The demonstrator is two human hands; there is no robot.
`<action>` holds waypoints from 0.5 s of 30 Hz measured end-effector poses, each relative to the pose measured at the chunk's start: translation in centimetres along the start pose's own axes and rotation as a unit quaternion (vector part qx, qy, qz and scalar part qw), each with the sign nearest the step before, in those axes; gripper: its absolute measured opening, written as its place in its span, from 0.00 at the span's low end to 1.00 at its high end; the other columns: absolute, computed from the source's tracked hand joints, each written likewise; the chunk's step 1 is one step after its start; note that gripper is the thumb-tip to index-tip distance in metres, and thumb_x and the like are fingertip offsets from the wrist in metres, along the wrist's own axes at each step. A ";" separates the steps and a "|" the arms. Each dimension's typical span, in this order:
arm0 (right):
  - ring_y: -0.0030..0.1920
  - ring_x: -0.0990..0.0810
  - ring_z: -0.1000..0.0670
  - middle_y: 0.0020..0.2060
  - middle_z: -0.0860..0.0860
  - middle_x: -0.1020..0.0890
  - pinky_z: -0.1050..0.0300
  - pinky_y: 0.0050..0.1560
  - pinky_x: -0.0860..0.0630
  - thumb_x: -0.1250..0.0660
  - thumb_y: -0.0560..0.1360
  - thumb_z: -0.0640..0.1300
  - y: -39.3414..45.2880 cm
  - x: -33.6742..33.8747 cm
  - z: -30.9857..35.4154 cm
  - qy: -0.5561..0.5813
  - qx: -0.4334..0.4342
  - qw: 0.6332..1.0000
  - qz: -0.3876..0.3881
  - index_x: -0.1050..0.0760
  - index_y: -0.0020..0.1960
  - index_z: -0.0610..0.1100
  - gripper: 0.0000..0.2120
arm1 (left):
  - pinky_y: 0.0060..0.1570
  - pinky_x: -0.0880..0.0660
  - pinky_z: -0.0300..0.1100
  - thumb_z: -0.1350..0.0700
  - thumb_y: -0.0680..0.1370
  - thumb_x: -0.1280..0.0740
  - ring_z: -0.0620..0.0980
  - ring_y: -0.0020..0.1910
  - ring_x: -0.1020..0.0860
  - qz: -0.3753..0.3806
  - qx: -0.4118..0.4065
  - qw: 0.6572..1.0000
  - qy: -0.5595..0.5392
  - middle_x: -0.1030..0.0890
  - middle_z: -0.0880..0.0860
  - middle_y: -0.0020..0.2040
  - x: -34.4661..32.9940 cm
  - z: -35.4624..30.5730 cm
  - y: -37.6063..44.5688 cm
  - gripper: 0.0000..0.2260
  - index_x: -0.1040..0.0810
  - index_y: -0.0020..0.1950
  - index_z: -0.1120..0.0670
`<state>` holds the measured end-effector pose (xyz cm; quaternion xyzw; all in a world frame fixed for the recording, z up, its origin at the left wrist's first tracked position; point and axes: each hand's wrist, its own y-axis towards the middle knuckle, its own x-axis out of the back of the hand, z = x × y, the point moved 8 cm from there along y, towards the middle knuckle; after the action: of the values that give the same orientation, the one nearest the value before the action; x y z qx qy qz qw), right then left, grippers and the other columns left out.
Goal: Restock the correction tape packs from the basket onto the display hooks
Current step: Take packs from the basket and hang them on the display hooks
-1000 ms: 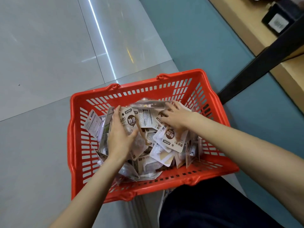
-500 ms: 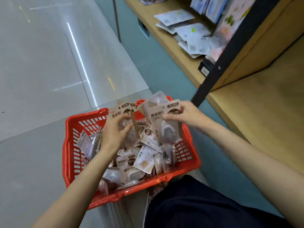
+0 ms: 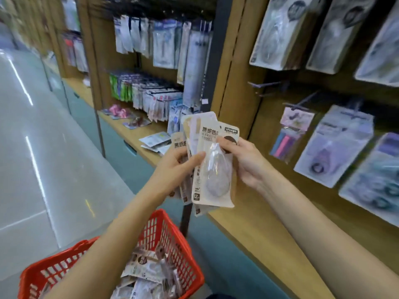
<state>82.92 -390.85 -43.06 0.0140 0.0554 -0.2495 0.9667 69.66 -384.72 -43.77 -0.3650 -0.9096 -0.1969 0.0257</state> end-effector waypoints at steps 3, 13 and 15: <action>0.51 0.19 0.45 0.51 0.45 0.17 0.47 0.55 0.24 0.33 0.75 0.42 -1.7 2.1 3.8 -0.016 0.038 0.998 -0.036 0.22 0.55 0.42 0.10 | 0.38 0.25 0.34 0.50 0.78 0.39 0.41 0.37 0.19 0.021 -0.016 0.999 -0.037 0.16 0.45 0.37 -1.3 -3.3 1.2 0.10 0.20 0.43 0.51; 0.39 0.16 0.51 0.42 0.47 0.15 0.57 0.38 0.19 0.37 0.77 0.40 -4.0 5.2 10.9 0.094 0.083 0.991 -0.035 0.22 0.54 0.41 0.08 | 0.41 0.23 0.36 0.47 0.77 0.40 0.48 0.42 0.17 0.089 -0.062 0.992 -0.070 0.15 0.50 0.42 -4.4 -10.6 4.4 0.13 0.20 0.46 0.54; 0.40 0.16 0.50 0.44 0.46 0.15 0.57 0.37 0.19 0.37 0.77 0.40 -4.4 5.7 11.5 0.113 0.087 0.989 -0.044 0.23 0.56 0.40 0.09 | 0.41 0.22 0.37 0.51 0.79 0.41 0.48 0.40 0.17 0.077 -0.077 0.993 -0.053 0.15 0.50 0.40 -4.8 -11.7 4.6 0.13 0.21 0.43 0.56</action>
<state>86.93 -398.10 -32.28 0.1235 0.1428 -0.2927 0.9374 75.09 -389.26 -32.34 -0.4447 -0.8611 -0.2438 -0.0360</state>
